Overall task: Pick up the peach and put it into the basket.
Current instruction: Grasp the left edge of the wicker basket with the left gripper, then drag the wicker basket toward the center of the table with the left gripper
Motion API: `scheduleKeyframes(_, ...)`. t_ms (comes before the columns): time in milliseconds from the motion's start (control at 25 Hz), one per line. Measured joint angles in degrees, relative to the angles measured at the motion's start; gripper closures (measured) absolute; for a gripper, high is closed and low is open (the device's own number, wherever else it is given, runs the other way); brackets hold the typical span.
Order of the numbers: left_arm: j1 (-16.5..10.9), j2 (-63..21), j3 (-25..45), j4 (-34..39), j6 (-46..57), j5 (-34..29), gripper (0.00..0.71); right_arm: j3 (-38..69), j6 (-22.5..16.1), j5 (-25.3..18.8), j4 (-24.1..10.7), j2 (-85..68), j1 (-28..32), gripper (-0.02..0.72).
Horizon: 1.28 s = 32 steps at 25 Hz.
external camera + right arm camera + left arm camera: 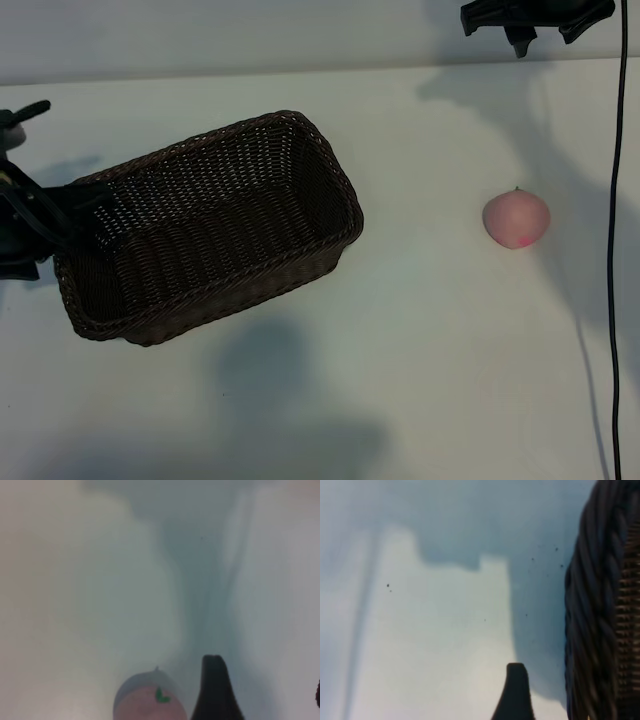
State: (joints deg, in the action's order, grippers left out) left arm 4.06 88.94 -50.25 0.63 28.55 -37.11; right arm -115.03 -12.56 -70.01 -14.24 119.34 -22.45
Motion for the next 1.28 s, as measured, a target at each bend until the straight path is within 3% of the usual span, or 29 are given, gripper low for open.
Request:
scheduleKeyframes(600,0.0,8.9,0.3,-0.9,0.2,5.8,0.147,0.0,1.1,0.0,0.1,0.0,0.0,0.231)
scheduleKeyframes(760,0.0,10.2,0.3,-1.3,0.2,6.8,0.227,0.0,1.1,0.0,0.2,0.0,0.0,0.231)
scheduleKeyframes(920,0.0,10.7,0.3,-2.0,0.2,7.0,0.418,0.0,1.1,0.0,0.2,0.0,0.0,0.231)
scheduleKeyframes(1280,0.0,10.7,0.3,-2.2,0.4,7.3,0.43,0.0,1.3,0.0,0.2,0.0,0.0,0.231)
